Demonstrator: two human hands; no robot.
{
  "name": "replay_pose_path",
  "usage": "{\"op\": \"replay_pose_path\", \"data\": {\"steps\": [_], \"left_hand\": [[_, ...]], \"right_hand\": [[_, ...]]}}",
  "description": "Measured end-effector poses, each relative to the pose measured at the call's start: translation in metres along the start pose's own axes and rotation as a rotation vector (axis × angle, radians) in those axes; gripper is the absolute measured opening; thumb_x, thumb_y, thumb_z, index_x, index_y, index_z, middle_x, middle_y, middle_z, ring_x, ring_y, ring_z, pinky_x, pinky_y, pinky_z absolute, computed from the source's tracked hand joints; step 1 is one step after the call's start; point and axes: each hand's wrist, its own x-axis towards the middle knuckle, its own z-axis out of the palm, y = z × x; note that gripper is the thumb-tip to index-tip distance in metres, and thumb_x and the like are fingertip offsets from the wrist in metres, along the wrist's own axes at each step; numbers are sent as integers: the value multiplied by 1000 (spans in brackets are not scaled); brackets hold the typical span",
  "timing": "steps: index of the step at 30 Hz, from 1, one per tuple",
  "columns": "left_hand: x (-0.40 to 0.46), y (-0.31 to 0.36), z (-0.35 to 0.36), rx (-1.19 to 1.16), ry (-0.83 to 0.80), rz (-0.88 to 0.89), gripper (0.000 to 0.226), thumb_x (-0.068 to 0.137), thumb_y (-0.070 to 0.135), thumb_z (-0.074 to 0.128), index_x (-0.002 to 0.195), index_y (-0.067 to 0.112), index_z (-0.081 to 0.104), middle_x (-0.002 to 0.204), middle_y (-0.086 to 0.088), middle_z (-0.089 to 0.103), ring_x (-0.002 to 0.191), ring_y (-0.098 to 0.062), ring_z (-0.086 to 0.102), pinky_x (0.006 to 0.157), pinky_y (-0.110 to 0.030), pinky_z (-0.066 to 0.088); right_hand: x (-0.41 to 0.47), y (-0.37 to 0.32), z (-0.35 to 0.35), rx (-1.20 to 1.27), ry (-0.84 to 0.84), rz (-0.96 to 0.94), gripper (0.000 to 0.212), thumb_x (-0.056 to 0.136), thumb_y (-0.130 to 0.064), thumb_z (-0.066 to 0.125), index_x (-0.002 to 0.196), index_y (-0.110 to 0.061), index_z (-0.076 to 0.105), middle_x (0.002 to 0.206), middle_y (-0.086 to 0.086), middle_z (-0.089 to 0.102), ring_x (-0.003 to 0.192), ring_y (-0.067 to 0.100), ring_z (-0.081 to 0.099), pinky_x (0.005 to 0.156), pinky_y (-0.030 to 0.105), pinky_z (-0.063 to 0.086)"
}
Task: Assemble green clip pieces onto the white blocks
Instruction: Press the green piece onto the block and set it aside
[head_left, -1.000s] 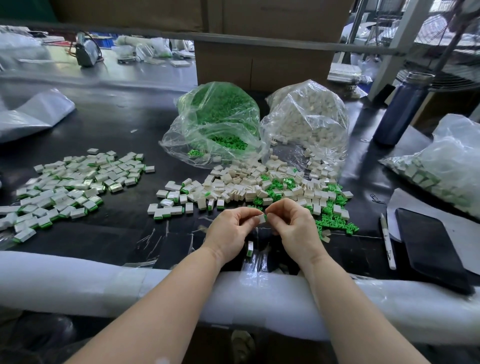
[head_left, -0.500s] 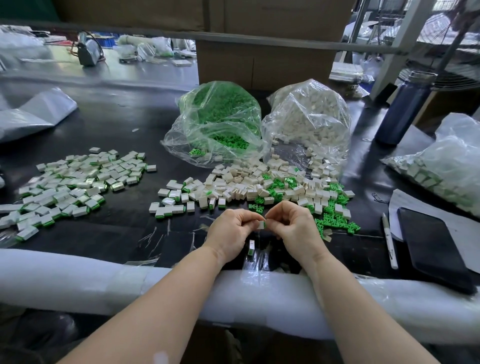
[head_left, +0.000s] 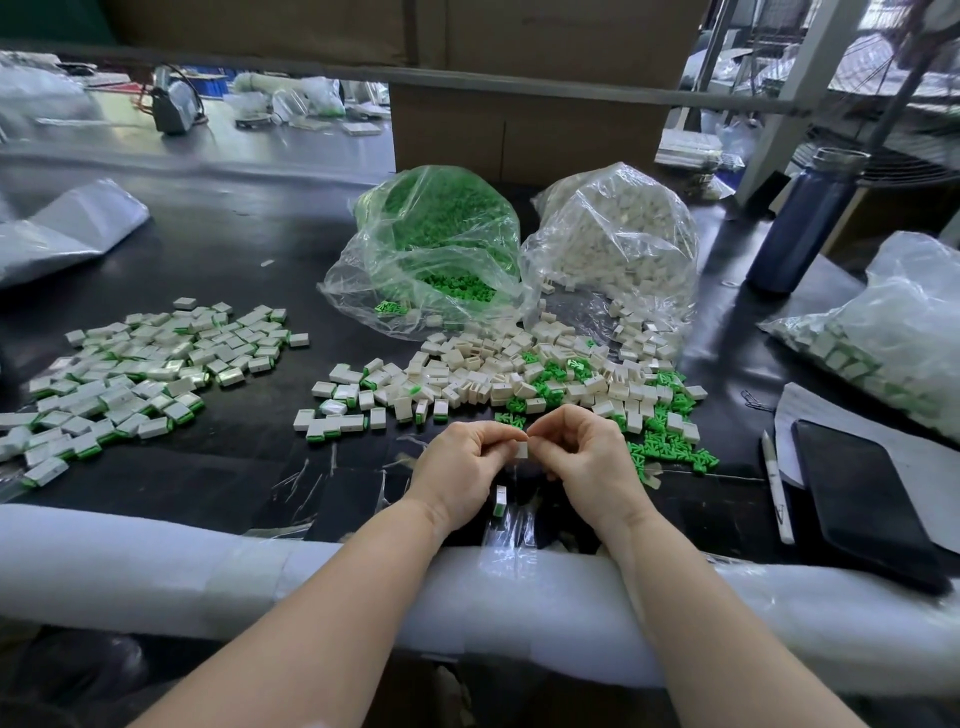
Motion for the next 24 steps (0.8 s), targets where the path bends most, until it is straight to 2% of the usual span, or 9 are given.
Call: {"op": "replay_pose_path", "data": {"steps": [6,8,11,14,18,21,24], "left_hand": [[2,2,0,-5,-5,22,17,90,18,59,90,34,64,89,0,69,86,-21,64,86,-42,50],[4,3,-1,-4,-47,32,13,84,20,67,88,32,62,83,2,67,78,-18,63,83,-36,52],[11,6,-3,127,-69,85,20,79,16,73,96,24,65,79,11,58,72,-5,55,74,-17,46],[17,10,-4,210,-30,156,23,83,14,68,106,12,69,89,7,53,79,-6,53,82,-15,43],[14,5,0,92,-9,141,22,88,18,62,109,12,68,93,7,64,91,-9,61,88,-18,45],[12,0,2,8,30,102,12,89,18,62,98,16,69,83,9,68,83,-5,64,83,-18,49],[11,0,1,-20,25,85,13,89,18,62,98,16,70,77,13,66,76,1,62,80,-13,47]], "right_hand": [[2,2,1,-3,27,3,12,84,-1,64,79,-12,64,69,1,63,57,3,56,55,13,45],[3,2,1,23,37,20,13,85,-2,64,79,-13,63,68,2,64,58,7,58,53,13,45],[3,3,0,33,47,34,13,85,-3,64,78,-13,64,66,3,64,56,10,57,51,16,46],[4,2,-1,88,67,38,12,86,-5,64,78,-14,65,64,1,65,54,6,57,51,16,47],[3,2,-3,164,67,35,15,88,-5,60,78,-15,65,57,-7,67,52,0,59,51,14,49],[3,3,-3,136,47,19,15,88,-2,61,77,-12,65,55,-11,66,51,-2,59,51,13,48],[3,3,-2,141,59,21,13,87,-2,61,76,-8,64,53,-10,65,50,-1,59,50,13,47]]}}
